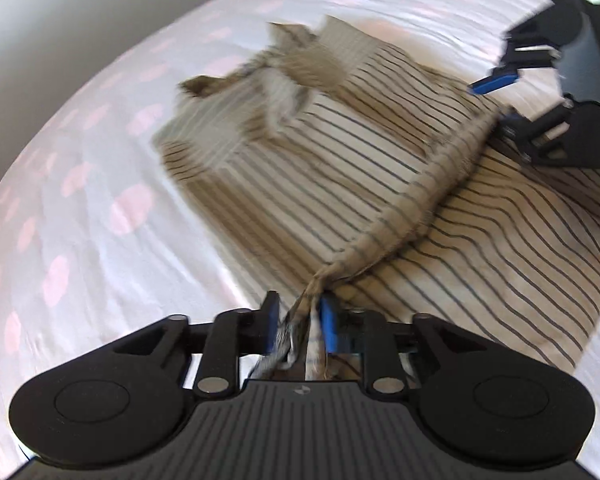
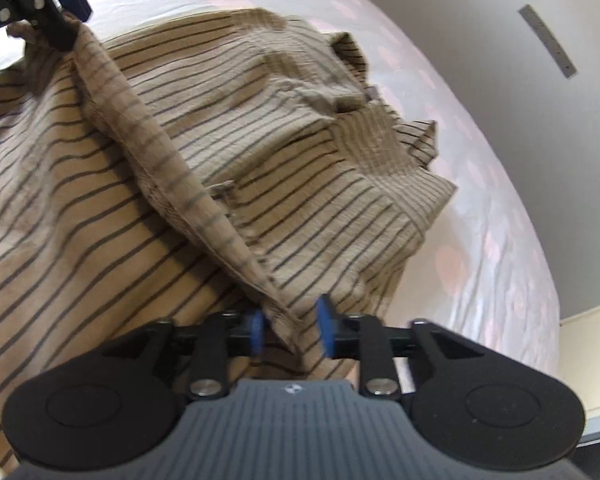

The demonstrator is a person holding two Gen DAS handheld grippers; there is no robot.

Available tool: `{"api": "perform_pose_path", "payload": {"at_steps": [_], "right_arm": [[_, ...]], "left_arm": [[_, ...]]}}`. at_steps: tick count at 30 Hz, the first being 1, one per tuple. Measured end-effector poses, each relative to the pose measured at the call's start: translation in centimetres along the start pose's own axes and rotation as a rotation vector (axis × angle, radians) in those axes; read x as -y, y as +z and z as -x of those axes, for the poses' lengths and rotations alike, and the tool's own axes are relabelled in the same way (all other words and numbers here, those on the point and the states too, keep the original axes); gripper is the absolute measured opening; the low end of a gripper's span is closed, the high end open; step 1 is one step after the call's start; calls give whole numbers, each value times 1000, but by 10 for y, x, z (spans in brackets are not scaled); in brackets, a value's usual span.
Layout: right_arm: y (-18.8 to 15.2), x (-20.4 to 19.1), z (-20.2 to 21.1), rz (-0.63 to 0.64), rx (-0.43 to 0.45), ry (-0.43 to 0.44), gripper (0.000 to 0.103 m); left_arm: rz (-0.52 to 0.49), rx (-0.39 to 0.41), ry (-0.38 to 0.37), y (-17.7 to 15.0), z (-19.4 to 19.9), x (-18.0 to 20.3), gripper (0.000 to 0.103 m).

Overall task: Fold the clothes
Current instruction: 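Lift the hem with both grippers and fold it over toward the collar, then open both grippers and lift them off the folded shirt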

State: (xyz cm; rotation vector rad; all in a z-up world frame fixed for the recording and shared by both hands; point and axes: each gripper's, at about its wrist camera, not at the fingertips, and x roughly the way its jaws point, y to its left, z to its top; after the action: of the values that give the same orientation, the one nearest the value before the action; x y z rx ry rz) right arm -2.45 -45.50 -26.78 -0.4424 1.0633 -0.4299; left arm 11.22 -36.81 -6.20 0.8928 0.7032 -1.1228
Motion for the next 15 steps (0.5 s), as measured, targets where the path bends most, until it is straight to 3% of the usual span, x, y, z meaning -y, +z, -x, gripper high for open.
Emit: {"api": "perform_pose_path", "payload": {"at_steps": [3, 5, 10, 15], "right_arm": [[-4, 16, 4, -103, -9, -16, 47], [-8, 27, 10, -164, -11, -27, 54], [-22, 49, 31, -285, 15, -27, 71], [-35, 61, 55, -429, 24, 20, 75]], "left_arm": [[68, 25, 47, -10, 9, -12, 33], [101, 31, 42, -21, 19, -12, 43], [179, 43, 14, -51, 46, -8, 43], [267, 57, -35, -83, 68, -4, 44]]}}
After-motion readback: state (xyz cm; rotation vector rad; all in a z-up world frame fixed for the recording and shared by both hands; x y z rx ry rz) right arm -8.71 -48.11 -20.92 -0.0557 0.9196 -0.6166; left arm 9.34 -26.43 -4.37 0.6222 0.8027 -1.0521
